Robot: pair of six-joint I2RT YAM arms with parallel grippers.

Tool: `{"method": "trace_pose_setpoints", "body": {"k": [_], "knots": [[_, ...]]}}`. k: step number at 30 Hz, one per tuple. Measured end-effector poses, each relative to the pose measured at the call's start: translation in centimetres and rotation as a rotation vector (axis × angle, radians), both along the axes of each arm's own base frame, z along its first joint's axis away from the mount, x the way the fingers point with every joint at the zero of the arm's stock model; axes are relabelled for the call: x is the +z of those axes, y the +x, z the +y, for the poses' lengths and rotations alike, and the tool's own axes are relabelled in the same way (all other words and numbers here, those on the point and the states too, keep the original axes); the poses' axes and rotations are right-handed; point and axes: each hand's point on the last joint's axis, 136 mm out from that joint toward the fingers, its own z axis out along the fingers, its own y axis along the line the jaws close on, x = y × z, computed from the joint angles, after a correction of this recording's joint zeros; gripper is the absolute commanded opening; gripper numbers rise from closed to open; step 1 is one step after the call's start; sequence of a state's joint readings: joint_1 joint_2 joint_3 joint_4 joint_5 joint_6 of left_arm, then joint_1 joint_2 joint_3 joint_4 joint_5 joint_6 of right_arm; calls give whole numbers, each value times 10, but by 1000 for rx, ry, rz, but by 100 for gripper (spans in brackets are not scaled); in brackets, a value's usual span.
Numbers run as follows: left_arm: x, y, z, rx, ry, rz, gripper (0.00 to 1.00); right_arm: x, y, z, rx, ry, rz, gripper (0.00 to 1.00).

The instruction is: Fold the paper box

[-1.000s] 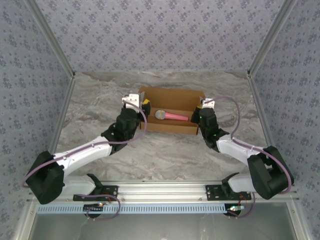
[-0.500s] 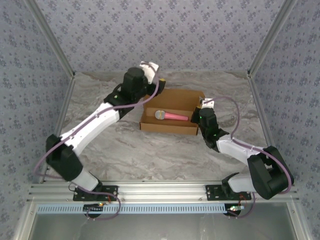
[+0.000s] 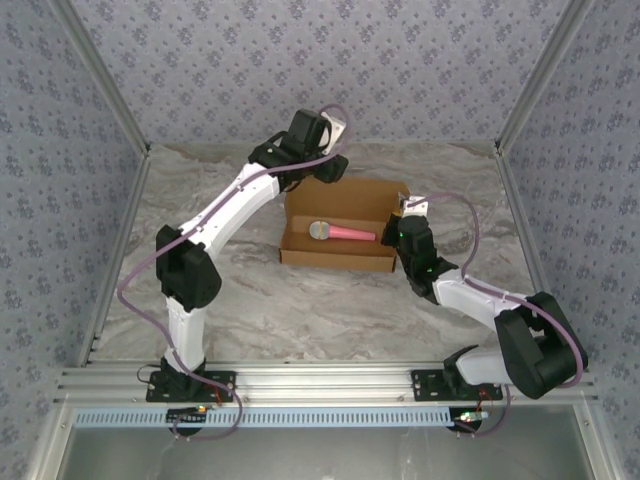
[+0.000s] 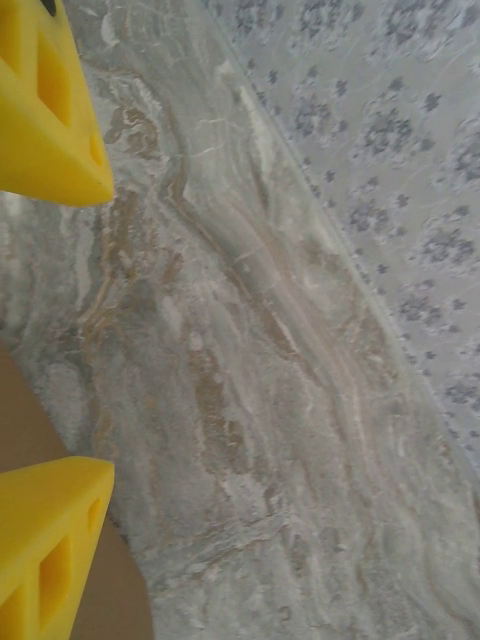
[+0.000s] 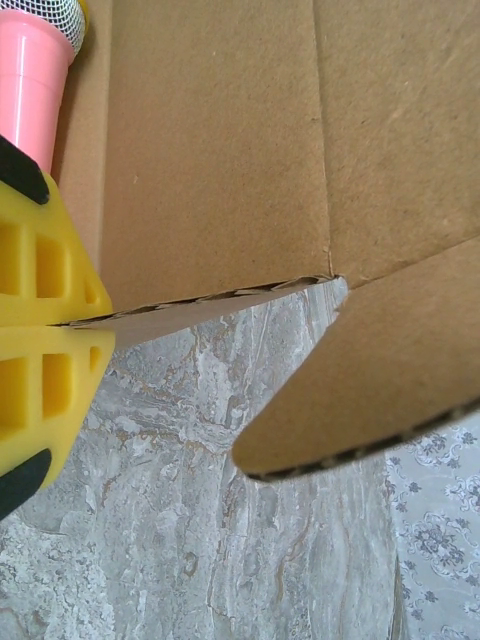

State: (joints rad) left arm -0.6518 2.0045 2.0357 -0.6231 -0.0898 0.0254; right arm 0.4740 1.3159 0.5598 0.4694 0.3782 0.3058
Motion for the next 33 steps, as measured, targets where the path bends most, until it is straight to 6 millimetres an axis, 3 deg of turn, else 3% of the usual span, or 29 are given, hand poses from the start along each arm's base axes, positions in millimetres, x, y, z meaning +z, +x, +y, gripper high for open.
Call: {"method": "trace_pose_setpoints", "body": {"k": [17,33], "knots": [[-31,-37,0,-67,-27,156,64,3,-1,1,5,4,-7,11],[-40,-65,-1,-98,-87,222,63,2,-8,5,22,-5,2,13]]}}
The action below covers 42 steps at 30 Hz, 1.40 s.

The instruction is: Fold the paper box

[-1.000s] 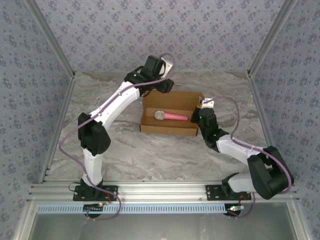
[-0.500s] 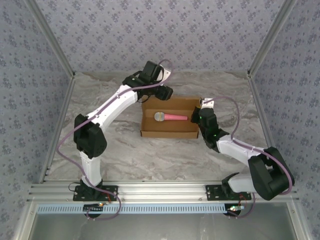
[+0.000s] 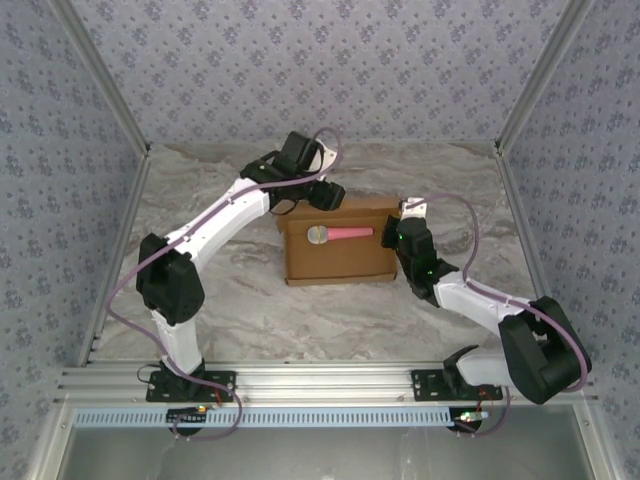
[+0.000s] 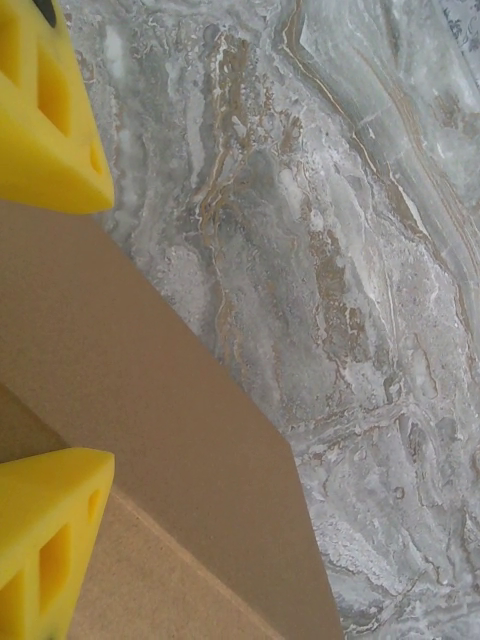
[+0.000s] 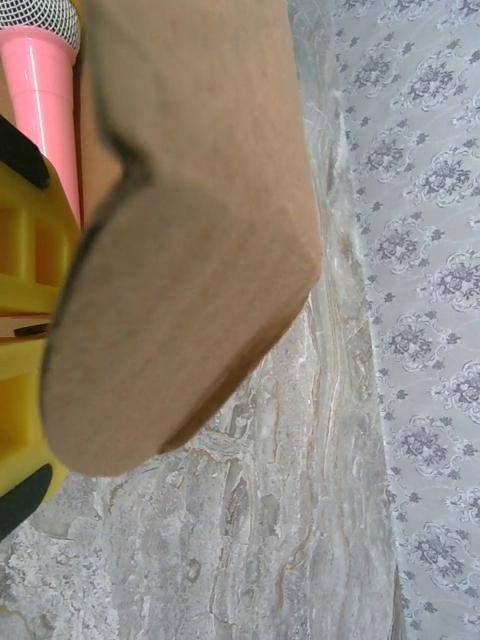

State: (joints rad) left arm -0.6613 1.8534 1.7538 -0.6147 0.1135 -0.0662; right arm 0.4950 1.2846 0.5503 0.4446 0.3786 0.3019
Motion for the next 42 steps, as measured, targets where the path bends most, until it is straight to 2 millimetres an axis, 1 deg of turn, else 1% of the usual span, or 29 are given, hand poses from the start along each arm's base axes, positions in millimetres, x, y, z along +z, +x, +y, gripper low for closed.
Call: {"method": "trace_pose_setpoints", "body": {"k": [7,12,16,19,22,25,27,29,30,32,33,34,36,37,39,40,42], "knots": [[-6,-5,-4,-4,-8,15,63,-4,-4,1,5,-1,10,13],[0,-2,-1,15,-9,-4,70,-5,-4,2,4,-1,12,11],[11,2,6,44,7,-52,74,-5,-4,2,2,-2,11,10],[31,4,16,65,14,-120,76,-3,-4,1,2,0,9,9],[63,1,32,93,-10,-213,78,-3,-5,1,2,-1,9,9],[90,-12,60,133,-53,-295,79,-3,-5,1,3,-3,9,8],[100,-20,87,178,-86,-341,81,-3,-5,1,3,-4,9,8],[101,-30,113,225,-113,-377,81,-3,-5,1,3,-5,10,8],[96,-35,127,251,-126,-392,81,-3,-5,1,3,-5,10,8],[79,-46,145,281,-143,-411,82,-3,-5,1,3,-5,10,8],[66,-51,150,285,-148,-413,82,-3,-5,1,3,-5,10,8],[50,-56,155,285,-148,-409,82,-3,-5,1,3,-6,11,8],[16,-62,159,279,-143,-392,83,-3,-5,1,3,-7,13,8],[-5,-66,159,270,-135,-374,83,-3,-4,1,2,-7,13,8],[-35,-72,161,257,-121,-350,83,-2,-4,1,2,-6,12,8],[-49,-75,161,248,-116,-344,83,-2,-4,1,3,-6,12,8],[-64,-78,161,234,-117,-348,83,-2,-4,0,1,-7,13,8]]}}
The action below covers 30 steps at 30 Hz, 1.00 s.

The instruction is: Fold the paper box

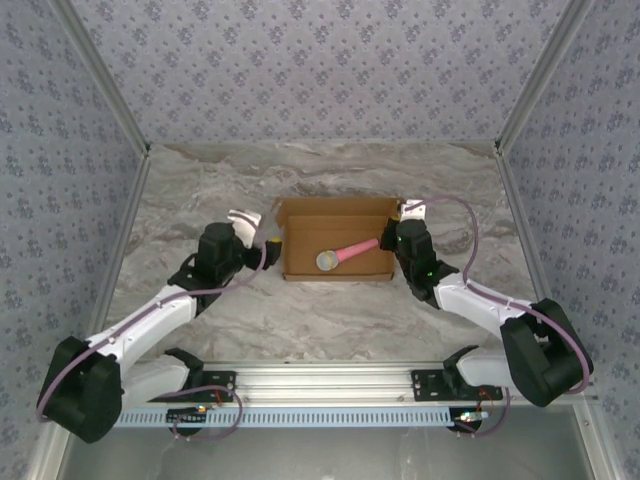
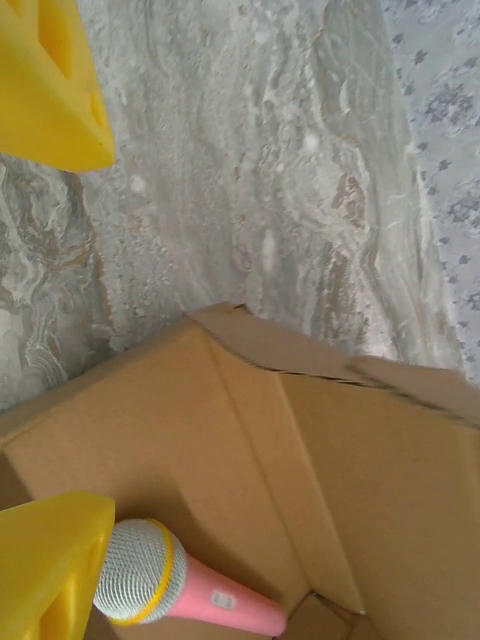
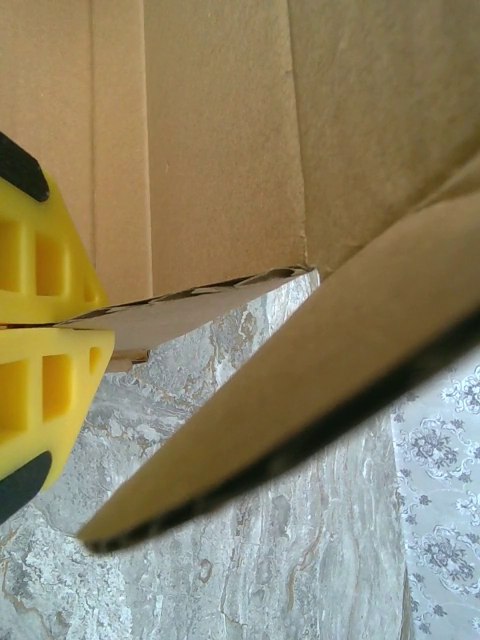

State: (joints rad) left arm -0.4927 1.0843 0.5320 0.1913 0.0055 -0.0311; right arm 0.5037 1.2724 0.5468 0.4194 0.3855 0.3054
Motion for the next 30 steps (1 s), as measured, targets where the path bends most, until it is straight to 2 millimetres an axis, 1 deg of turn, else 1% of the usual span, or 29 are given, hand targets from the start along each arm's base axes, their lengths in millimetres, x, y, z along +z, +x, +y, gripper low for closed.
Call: {"method": "trace_pose_setpoints", "body": {"k": [2,5,9,14,20,24,26,30], "knots": [[-6,3,-3,-11,0,-24,83,0,0,0,0,0,1,8],[-3,13,-8,-23,4,-77,79,0,0,-1,-1,0,1,8],[0,24,-13,-32,5,-128,66,0,0,0,1,0,2,8],[2,35,-21,-56,7,-145,51,0,1,-1,1,1,3,8],[12,43,-29,-74,-13,-174,36,0,1,-1,0,0,6,8],[14,47,-33,-83,-20,-176,23,0,1,-1,0,-2,9,8],[14,48,-34,-84,-27,-175,18,1,1,-1,0,-2,9,8],[16,48,-36,-81,-54,-170,14,1,1,-1,0,-3,12,8]]}}
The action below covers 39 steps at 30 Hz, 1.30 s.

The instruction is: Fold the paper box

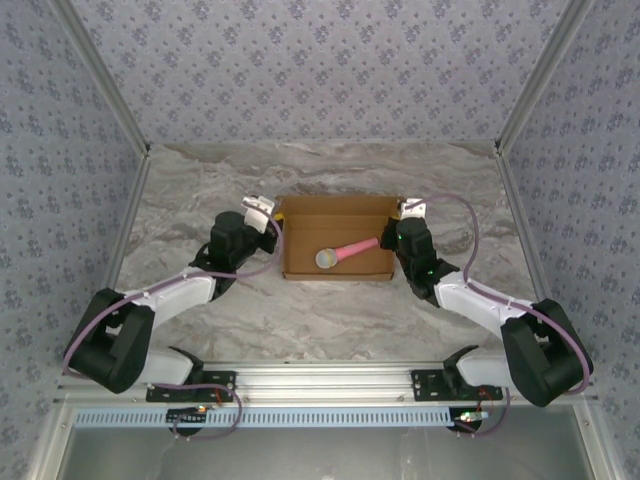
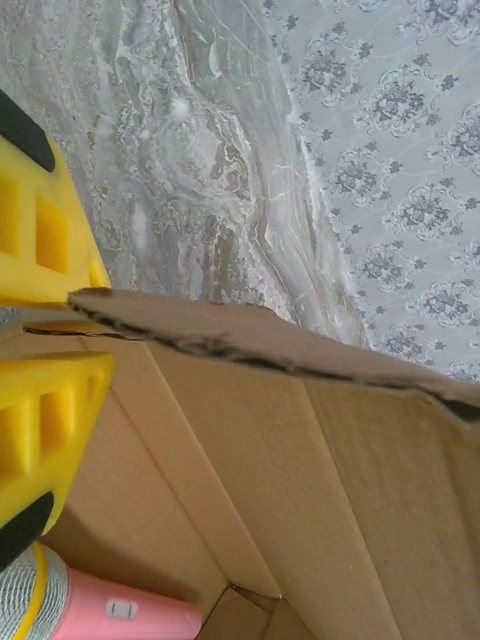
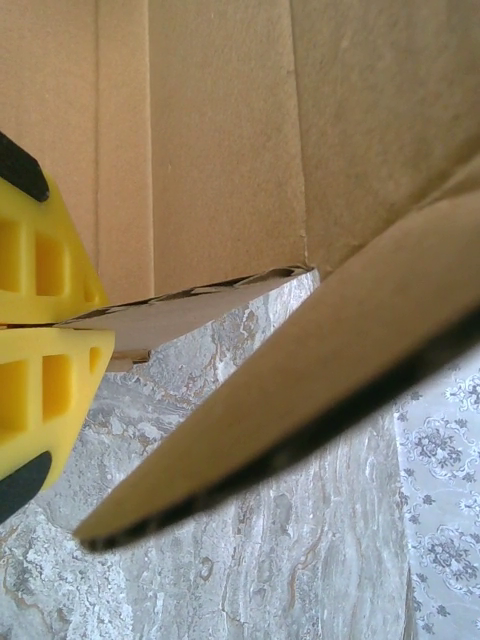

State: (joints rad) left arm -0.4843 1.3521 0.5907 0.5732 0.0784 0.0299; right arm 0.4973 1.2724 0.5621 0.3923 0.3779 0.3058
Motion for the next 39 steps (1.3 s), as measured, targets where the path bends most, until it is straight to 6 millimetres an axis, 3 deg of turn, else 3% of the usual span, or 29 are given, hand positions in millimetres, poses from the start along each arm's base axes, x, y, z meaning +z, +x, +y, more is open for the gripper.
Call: {"method": "trace_pose_setpoints", "body": {"k": [6,16,28,39], "knots": [[6,1,-5,47,-62,27,0,1,1,0,-11,25,1,8],[13,-1,-17,216,-161,72,0,1,7,3,-72,85,13,7],[-5,-2,-18,369,-226,88,0,1,8,8,-86,101,17,7],[-23,-25,-19,368,-218,48,0,-8,-7,3,-66,90,6,8]]}}
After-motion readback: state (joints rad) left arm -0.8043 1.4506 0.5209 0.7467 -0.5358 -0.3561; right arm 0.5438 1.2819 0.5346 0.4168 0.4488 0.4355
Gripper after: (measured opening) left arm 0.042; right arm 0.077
